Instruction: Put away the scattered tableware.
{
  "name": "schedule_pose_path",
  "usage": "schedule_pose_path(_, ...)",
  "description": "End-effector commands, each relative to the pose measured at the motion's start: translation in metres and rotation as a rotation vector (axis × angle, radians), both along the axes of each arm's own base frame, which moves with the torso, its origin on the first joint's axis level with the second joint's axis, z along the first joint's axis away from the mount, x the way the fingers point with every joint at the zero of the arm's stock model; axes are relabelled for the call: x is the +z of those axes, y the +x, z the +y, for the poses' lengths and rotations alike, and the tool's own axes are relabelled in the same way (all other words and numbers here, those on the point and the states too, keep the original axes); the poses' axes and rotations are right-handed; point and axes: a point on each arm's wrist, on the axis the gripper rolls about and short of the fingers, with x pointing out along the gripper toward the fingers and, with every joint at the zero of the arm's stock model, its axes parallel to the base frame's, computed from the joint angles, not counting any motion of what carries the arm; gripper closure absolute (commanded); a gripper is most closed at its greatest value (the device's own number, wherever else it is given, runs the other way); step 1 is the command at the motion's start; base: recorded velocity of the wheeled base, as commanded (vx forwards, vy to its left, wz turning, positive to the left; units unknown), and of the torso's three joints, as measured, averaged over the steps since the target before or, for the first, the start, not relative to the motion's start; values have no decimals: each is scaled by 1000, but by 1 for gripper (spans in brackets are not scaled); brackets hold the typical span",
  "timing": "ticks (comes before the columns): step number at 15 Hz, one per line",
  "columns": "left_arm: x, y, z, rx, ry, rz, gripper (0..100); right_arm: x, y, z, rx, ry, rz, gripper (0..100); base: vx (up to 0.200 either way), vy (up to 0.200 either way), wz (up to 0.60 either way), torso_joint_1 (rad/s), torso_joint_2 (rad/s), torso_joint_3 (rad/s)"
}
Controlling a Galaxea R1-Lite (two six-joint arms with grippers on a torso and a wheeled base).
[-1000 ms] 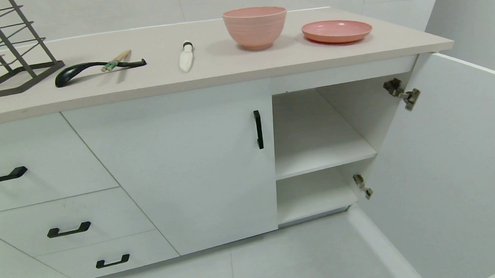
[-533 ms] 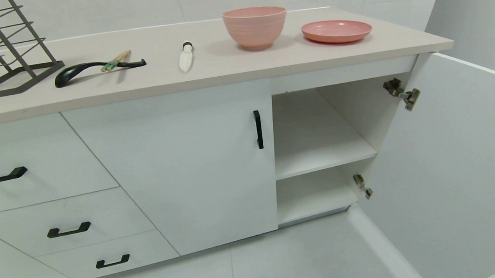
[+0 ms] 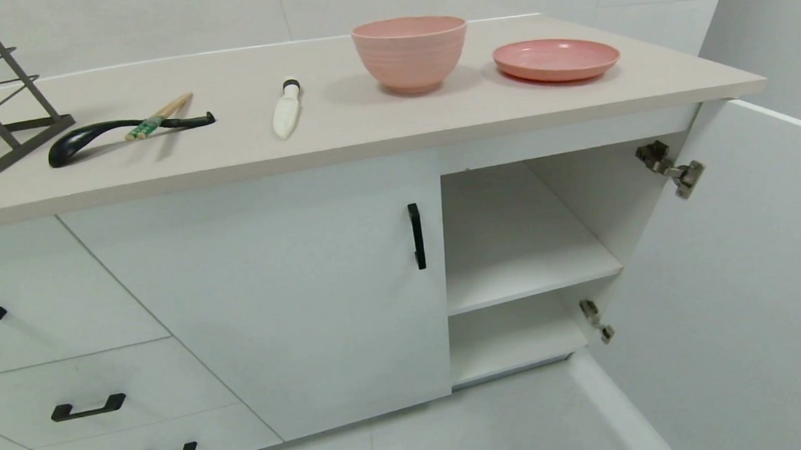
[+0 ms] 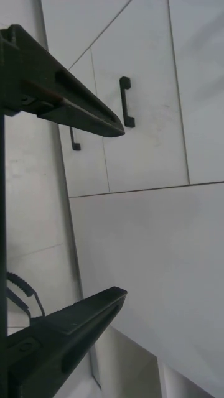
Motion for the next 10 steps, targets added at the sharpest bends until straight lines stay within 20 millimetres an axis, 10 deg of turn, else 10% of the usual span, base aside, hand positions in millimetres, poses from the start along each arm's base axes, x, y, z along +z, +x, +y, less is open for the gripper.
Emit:
schedule_pose_path(1, 0, 0, 0, 1, 2, 1, 0, 0, 0, 0, 0, 1, -1, 0, 0, 0, 0, 0, 0, 0)
schedule_pose_path(10, 0, 0, 0, 1, 2, 1, 0, 0, 0, 0, 0, -2, -1, 0, 0, 0, 0, 108, -66, -48)
